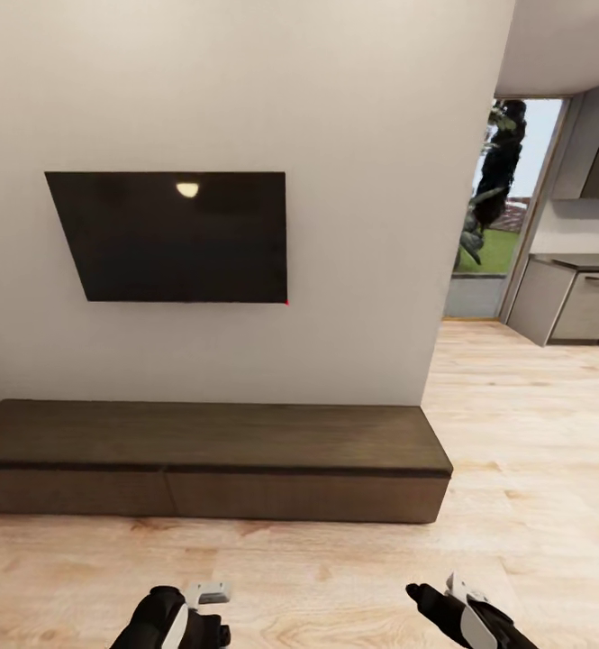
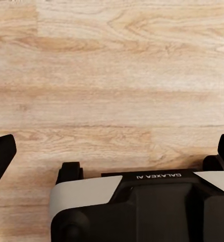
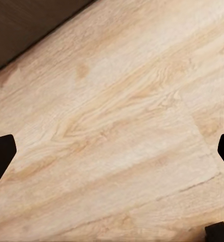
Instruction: Place each of the two pumpkins and all three candles from the living room inside a cabinet in the living room (use any cabinet), then make sure every cabinet is closed, and position the cauldron so it is next to a table in the living room.
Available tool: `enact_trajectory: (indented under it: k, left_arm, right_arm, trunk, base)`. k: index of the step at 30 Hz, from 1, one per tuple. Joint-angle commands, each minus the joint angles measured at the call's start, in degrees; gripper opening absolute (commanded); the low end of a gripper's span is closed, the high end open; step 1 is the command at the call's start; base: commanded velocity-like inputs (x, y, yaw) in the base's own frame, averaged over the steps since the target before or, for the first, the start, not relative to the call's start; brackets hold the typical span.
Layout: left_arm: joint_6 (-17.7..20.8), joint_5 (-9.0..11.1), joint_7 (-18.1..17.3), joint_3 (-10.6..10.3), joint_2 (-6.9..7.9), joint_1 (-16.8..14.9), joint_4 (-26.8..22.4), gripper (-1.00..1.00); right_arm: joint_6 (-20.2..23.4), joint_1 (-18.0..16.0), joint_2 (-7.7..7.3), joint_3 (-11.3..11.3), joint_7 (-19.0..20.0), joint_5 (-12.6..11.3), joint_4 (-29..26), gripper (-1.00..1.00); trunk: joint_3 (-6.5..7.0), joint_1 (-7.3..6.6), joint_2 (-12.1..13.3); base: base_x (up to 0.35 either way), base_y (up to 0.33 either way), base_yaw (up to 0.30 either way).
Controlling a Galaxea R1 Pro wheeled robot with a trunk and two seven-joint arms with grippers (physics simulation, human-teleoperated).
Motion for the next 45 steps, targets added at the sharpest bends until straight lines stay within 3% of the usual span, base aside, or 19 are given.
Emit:
enact_trajectory:
  k: [1,5,12,18,25,30,31,34,38,42,45]
  left_arm:
    - [-0.33,-0.29,0.33,-0.33,-0.33,-0.33,-0.33,1.00]
    - [-1.63,-0.36,1.61,-1.59,-1.64,-1.63,-1.61,1.00]
    - [-1.72,-0.06,1.79,-0.70,-3.89,-3.90,-3.22,1.00]
    - [-0.90,0.05,1.65,1.14,-3.93,-5.35,-3.68,1.00]
    - [1.35,2.05,-0.27,3.39,-3.63,-5.44,-5.61,1.00]
    - [2.96,3.50,-1.88,5.00,-2.06,-5.49,-7.22,1.00]
    - [9.13,6.11,-9.89,6.96,-0.91,-5.54,-7.64,1.00]
    - [9.64,7.50,-14.48,7.03,0.61,-5.60,-7.76,1.00]
    - [10.22,9.98,-19.57,7.15,2.83,-5.62,-7.75,1.00]
    - [10.91,13.99,-21.26,9.54,4.10,-5.62,-7.75,1.00]
    - [11.48,15.20,-21.66,11.38,4.84,-5.63,-7.75,1.00]
  right_arm:
    - [-0.33,-0.33,0.33,-0.33,0.33,-0.33,-0.33,1.00]
    - [-1.61,-1.32,1.63,-0.91,0.96,-1.16,-1.63,1.00]
    - [-3.85,-3.29,3.89,-2.83,2.76,-3.21,-3.90,1.00]
    - [-5.77,-5.25,5.83,-4.73,4.69,-5.25,-5.85,1.00]
    - [-6.64,-5.19,5.30,-6.66,4.76,-7.51,-8.12,1.00]
    - [-5.87,-5.19,4.42,-8.29,5.92,-9.11,-7.66,1.00]
    - [-5.42,-5.19,3.63,-11.16,7.76,-23.36,-2.63,1.00]
    - [-4.49,-5.19,1.85,-12.09,11.31,-29.01,0.86,1.00]
    - [-4.34,-5.24,1.27,-12.42,14.17,-34.45,3.02,1.00]
    - [-4.75,-5.34,1.78,-12.50,14.49,-35.14,3.26,1.00]
    - [-4.81,-5.36,2.08,-12.57,14.52,-35.35,3.29,1.00]
  trunk:
    - [0.00,0.00,0.00]
    - [0.00,0.00,0.00]
    - [0.00,0.00,0.00]
    - [0.00,0.00,0.00]
    - [0.00,0.00,0.00]
    - [0.00,0.00,0.00]
    - [0.00,0.00,0.00]
    - [-0.54,0.66,-1.20]
    - [-1.26,1.54,-2.81]
    - [-1.97,2.42,-4.41]
    - [-2.51,3.07,-5.62]
  base:
    - [0.325,0.000,0.000]
    - [0.329,0.000,0.000]
    - [0.206,0.000,0.000]
    - [0.191,0.000,0.000]
    - [0.018,0.000,0.000]
    - [0.001,0.000,0.000]
    - [0.000,0.000,0.000]
    - [0.000,0.000,0.000]
    - [0.000,0.000,0.000]
    - [0.000,0.000,0.000]
    - [0.000,0.000,0.000]
